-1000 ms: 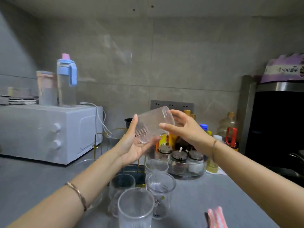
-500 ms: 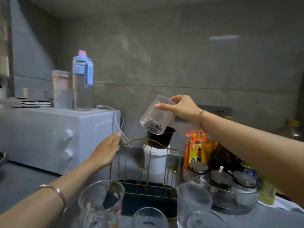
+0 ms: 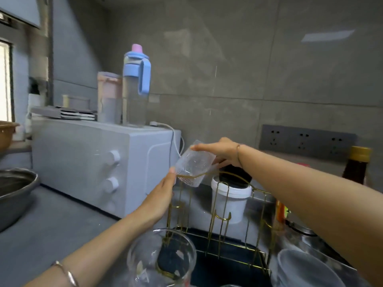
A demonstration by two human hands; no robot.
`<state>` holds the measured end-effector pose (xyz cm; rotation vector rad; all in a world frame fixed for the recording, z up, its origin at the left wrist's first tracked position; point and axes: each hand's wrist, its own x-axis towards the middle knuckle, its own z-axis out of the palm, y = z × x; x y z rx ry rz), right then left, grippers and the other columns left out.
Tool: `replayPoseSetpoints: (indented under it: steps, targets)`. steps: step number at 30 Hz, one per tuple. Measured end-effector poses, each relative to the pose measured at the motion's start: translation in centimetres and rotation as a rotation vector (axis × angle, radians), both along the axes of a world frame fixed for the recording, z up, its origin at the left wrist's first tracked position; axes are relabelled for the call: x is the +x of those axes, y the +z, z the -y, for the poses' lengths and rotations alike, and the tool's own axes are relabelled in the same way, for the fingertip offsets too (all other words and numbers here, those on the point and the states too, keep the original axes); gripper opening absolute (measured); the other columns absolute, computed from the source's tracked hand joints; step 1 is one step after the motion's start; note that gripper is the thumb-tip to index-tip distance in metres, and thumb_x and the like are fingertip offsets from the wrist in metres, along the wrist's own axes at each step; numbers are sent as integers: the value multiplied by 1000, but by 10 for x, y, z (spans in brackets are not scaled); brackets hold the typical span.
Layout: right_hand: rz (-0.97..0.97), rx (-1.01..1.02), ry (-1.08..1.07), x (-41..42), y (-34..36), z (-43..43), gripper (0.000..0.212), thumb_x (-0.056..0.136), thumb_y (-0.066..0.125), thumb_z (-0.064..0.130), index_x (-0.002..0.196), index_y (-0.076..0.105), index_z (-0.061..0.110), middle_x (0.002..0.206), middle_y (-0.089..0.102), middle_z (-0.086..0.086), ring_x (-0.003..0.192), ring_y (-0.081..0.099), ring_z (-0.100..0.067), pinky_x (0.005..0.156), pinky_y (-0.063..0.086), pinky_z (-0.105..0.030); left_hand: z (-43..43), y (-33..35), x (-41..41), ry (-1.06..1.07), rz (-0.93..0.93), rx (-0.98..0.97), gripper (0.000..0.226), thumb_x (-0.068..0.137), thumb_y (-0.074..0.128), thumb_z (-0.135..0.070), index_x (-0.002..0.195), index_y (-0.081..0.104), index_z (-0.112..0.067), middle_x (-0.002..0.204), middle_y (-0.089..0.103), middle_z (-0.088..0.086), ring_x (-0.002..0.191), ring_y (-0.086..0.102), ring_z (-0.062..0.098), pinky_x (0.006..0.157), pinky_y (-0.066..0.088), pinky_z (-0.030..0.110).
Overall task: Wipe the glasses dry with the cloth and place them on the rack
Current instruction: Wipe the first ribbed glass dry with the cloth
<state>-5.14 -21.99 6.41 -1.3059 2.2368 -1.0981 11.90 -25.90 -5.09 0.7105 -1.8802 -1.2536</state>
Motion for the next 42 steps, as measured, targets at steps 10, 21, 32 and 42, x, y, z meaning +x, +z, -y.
replayPoseSetpoints:
  steps: [10, 21, 32, 42]
  targets:
    - [-50, 373, 75, 17, -11, 18, 77, 79, 71, 50, 135, 44, 5, 129, 57, -16, 106, 61, -27, 94, 51, -35, 35, -2, 1, -173, 75, 363, 93, 84, 0, -79, 145, 44, -23, 129, 60, 21, 117, 59, 26, 114, 32, 43]
    - [-13, 453, 182, 16, -23, 22, 72, 81, 69, 47, 134, 46, 4, 134, 54, -19, 93, 64, -23, 73, 56, -27, 49, -20, 7, -140, 224, 474, 103, 78, -6, -82, 153, 27, -20, 147, 39, 30, 142, 33, 37, 119, 14, 45]
    - [17, 446, 239, 17, -22, 22, 73, 77, 77, 32, 137, 46, 6, 140, 48, -18, 118, 58, -32, 82, 57, -32, 52, -34, 7, -149, 240, 436, 107, 71, 8, -90, 152, 30, -23, 146, 46, 16, 134, 44, 29, 118, 20, 49]
    - [-171, 335, 179, 19, -22, 13, 55, 81, 73, 37, 123, 59, 4, 123, 62, -14, 95, 66, -25, 79, 58, -31, 36, -25, 13, -122, 211, 468, 92, 84, 6, -81, 155, 21, -24, 158, 31, 10, 143, 32, 32, 120, 17, 49]
